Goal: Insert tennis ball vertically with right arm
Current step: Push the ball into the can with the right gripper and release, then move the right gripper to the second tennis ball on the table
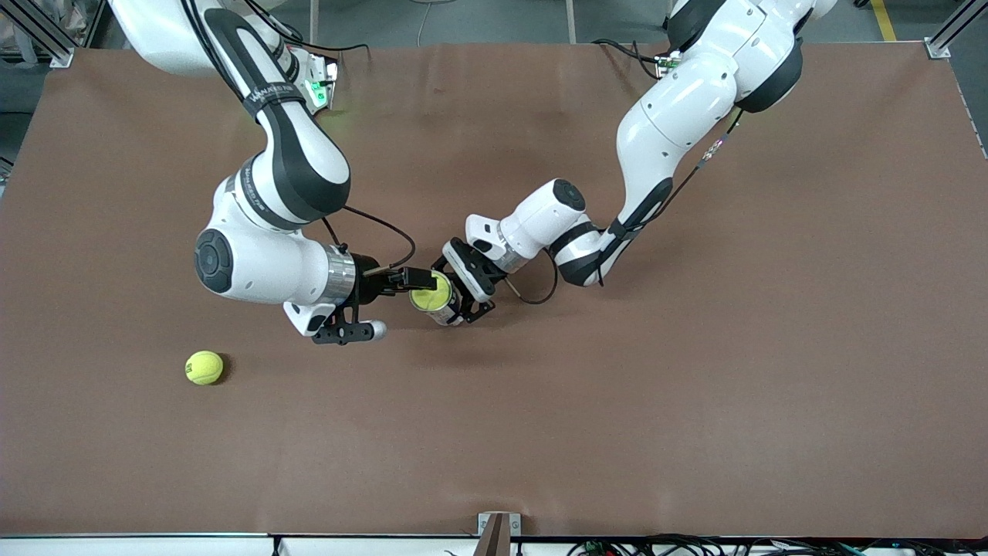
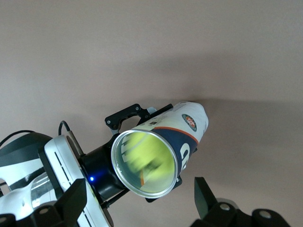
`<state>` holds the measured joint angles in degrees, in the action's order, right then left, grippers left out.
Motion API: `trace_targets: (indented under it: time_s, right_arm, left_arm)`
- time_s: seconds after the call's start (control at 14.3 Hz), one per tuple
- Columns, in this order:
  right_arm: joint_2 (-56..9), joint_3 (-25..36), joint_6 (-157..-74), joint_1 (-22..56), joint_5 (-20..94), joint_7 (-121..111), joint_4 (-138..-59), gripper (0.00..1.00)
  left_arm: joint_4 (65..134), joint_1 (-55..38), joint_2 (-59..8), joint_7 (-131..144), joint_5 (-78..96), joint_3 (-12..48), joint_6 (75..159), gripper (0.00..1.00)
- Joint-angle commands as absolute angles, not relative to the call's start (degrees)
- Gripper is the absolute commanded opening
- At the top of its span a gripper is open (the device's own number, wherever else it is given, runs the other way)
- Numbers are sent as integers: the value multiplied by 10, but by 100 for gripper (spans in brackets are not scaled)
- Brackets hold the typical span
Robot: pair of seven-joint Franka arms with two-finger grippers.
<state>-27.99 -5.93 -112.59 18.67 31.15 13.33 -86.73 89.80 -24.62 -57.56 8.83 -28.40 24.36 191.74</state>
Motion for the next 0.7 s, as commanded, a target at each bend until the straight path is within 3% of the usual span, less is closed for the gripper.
trace_targets:
  time_s: [0.0,0.14,0.35,0.63]
  right_arm:
    - [-271,-52,-1124,197,301,163,-872,100]
    - [-266,-31,-1101,173,262,163,-871,100]
    - [-272,47,-1070,126,142,146,-869,100]
    - [-315,50,-1139,35,5,58,-867,100]
  left_arm:
    - [887,-256,-585,83,-281,236,1925,76]
    - [887,-255,-584,84,-281,236,1925,77]
    - [887,-256,-585,84,-281,236,1925,78]
    - [887,-255,-584,84,-281,236,1925,78]
